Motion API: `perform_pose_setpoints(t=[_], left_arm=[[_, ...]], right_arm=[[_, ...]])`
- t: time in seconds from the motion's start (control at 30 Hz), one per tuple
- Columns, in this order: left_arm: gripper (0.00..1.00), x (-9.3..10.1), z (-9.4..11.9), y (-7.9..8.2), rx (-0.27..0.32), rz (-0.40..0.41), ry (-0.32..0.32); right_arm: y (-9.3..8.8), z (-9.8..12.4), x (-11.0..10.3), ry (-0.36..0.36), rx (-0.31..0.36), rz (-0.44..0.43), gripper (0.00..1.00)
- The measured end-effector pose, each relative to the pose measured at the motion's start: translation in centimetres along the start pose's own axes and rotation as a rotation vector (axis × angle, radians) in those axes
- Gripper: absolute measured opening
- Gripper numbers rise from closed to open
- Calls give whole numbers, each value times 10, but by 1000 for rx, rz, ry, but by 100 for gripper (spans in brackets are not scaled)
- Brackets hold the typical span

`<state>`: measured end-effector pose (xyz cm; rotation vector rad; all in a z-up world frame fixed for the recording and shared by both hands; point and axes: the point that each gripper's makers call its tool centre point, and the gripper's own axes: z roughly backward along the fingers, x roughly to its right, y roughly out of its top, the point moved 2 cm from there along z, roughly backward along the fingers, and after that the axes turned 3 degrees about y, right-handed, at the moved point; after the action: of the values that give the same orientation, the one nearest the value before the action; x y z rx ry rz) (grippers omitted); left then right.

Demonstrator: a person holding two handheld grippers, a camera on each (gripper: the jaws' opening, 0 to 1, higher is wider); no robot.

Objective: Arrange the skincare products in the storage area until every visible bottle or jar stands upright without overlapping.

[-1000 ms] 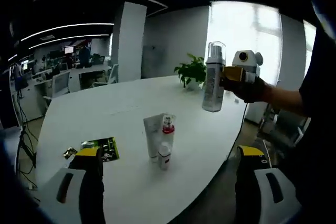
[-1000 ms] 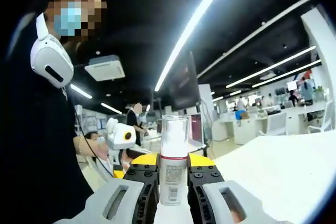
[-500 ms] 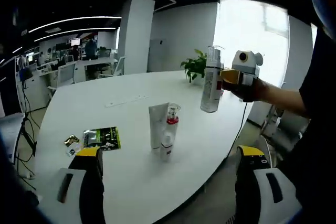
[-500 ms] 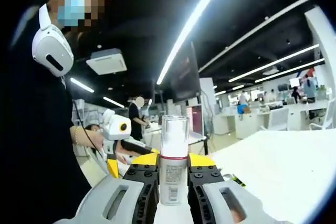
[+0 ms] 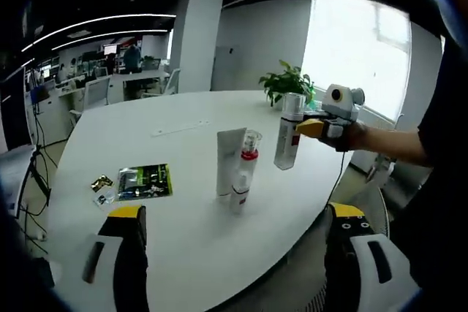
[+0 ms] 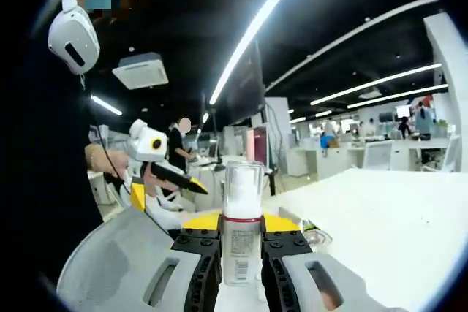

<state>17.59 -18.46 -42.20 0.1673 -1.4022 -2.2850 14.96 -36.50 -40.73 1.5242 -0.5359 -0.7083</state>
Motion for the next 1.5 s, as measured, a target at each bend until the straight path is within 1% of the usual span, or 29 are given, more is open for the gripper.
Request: perform_pose_setpoints(t=[0.03, 0.13, 0.2, 0.3, 0.47, 0.53, 0.6, 0.67, 0.7, 0.8, 0.83, 1.03, 1.23, 1.3, 1.4, 1.5], left_arm=[[94, 0, -2, -4, -15, -5, -3], [94, -4, -8, -8, -25, -3, -3], [93, -7, -12, -7, -20, 6, -6], [92, -10, -21, -9, -15, 14, -11], [91, -7, -29, -9, 16, 24, -17], [91, -7, -31, -11, 24, 31, -15], [91, -9, -33, -16, 23, 33, -10], [90, -12, -35, -23, 10, 38, 0], [90, -14, -35, -26, 5, 43, 4], [89, -15, -36, -27, 14, 53, 11], [89, -14, -36, -27, 13, 56, 12], [89, -15, -39, -30, -8, 48, 18], [89, -17, -39, -31, -21, 38, 24], [89, -18, -38, -32, -26, 36, 25], [89, -18, -38, -33, -29, 36, 26], [88, -18, -38, -35, -37, 33, 23]], right_arm=[[-6, -1, 2, -5, -3, 7, 11], [-16, -4, 5, -9, -5, 17, 11], [-22, -7, 4, 3, -8, 17, 11], [-31, -11, 4, 20, -29, 37, 11], [-42, -13, 8, 36, -36, 47, 11], [-49, -13, 10, 48, -41, 65, 11], [-57, -13, 11, 54, -55, 79, 11], [-72, -13, 13, 65, -94, 108, 11], [-80, -12, 14, 62, -110, 108, 11], [-94, -11, 16, 59, -114, 92, 11], [-99, -11, 17, 49, -128, 90, 11], [-116, -14, 18, 38, -153, 86, 11], [-124, -16, 23, 30, -158, 90, 11], [-124, -16, 23, 34, -148, 84, 11], [-124, -15, 22, 35, -147, 92, 11], [-124, -13, 22, 33, -143, 82, 11]])
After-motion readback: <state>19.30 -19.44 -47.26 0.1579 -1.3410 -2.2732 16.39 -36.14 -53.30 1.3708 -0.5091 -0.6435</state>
